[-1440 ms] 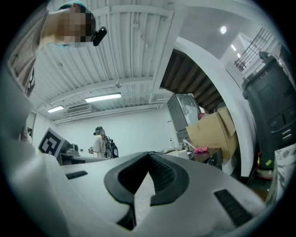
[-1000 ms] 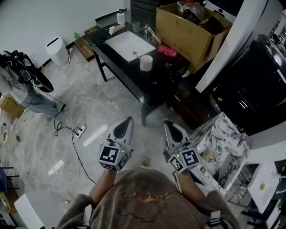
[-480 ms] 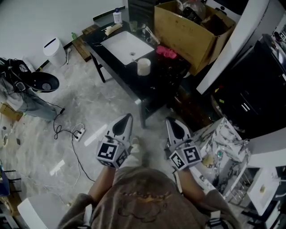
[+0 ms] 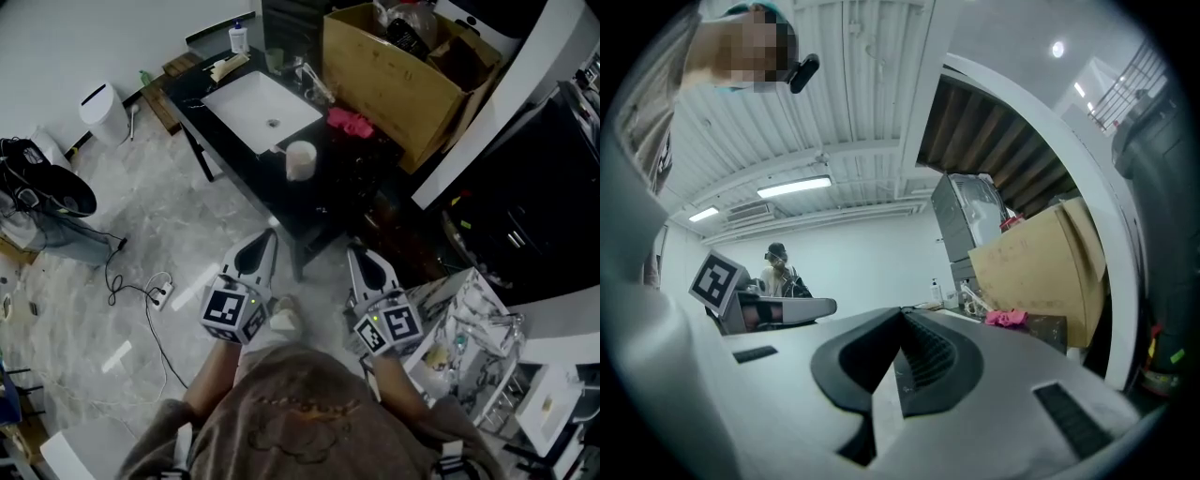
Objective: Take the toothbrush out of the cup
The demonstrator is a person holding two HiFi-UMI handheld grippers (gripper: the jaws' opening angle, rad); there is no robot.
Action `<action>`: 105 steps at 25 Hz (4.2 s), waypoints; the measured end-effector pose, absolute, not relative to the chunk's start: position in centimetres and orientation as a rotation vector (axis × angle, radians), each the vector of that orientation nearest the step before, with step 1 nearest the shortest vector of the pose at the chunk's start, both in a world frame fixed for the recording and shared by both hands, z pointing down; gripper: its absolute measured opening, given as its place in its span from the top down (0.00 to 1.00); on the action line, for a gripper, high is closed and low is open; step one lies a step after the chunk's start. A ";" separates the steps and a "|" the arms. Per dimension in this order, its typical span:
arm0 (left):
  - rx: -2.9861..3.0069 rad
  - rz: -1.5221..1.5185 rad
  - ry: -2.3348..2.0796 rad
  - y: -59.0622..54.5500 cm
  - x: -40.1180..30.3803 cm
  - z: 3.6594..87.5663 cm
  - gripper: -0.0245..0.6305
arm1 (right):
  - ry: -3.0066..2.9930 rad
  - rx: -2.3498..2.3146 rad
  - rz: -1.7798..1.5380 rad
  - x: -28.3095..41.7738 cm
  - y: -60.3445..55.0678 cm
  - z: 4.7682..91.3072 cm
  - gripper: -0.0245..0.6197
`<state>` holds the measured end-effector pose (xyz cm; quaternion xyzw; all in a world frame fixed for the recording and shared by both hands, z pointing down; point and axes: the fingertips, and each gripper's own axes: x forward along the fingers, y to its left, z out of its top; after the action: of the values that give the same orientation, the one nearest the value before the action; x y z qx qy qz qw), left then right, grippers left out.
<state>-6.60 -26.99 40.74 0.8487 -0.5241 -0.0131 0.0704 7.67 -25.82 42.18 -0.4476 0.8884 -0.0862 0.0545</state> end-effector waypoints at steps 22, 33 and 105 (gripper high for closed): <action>2.518 0.046 -1.569 -38.0 -8.5 44.1 0.70 | 2.711 -1.344 -0.287 4.3 -34.4 42.2 0.95; 2.463 0.106 -1.527 -45.9 -7.9 49.0 0.71 | 2.716 -1.347 -0.296 4.1 -36.1 42.6 0.95; 2.488 -0.072 -1.659 -43.8 -9.8 36.9 0.91 | 2.753 -1.296 -0.351 4.3 -34.4 43.5 0.95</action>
<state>-9.85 -43.81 36.93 0.8293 -0.5532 -0.0240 0.0751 4.27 -34.40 43.53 -0.4229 0.8980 -0.1147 0.0394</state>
